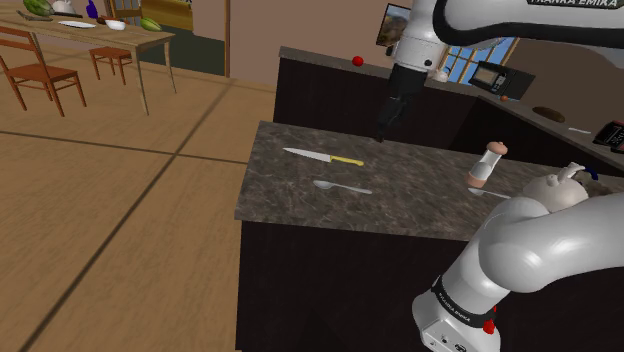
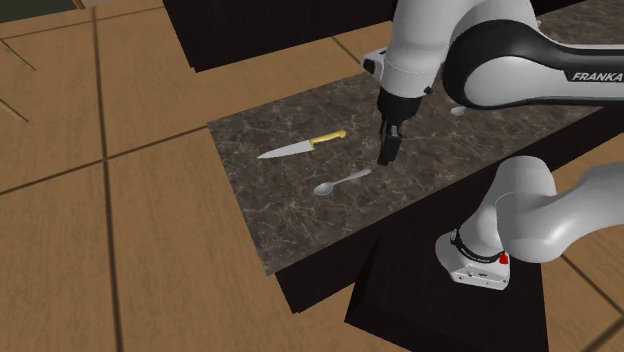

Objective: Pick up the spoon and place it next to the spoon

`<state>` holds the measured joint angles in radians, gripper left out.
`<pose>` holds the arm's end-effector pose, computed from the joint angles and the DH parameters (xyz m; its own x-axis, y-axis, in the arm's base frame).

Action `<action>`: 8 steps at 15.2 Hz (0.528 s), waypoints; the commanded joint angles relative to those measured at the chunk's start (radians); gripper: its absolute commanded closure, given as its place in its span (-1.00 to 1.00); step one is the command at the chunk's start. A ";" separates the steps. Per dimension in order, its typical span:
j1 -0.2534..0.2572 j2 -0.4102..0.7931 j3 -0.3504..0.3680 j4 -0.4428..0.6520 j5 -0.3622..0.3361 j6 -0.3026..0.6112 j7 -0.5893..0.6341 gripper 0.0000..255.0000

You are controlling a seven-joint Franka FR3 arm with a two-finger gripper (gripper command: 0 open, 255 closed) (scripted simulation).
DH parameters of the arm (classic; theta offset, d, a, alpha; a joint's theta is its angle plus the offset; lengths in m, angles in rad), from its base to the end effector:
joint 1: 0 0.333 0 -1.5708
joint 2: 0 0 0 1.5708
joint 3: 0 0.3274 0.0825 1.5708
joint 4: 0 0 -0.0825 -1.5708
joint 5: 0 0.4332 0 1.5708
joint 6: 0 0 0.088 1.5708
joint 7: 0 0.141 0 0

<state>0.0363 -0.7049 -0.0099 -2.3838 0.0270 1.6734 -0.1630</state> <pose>0.3773 0.0131 0.5297 0.9822 0.1878 -0.0001 0.1877 -0.9816 -0.0337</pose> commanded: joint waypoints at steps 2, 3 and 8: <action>0.013 0.076 0.000 -0.031 -0.046 0.077 -0.069 -1.00; 0.016 0.102 0.000 -0.041 -0.062 0.104 -0.091 -1.00; 0.024 0.245 0.001 -0.080 -0.149 0.241 -0.185 -1.00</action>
<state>0.0590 -0.4842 -0.0091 -2.4565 -0.1025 1.8912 -0.3279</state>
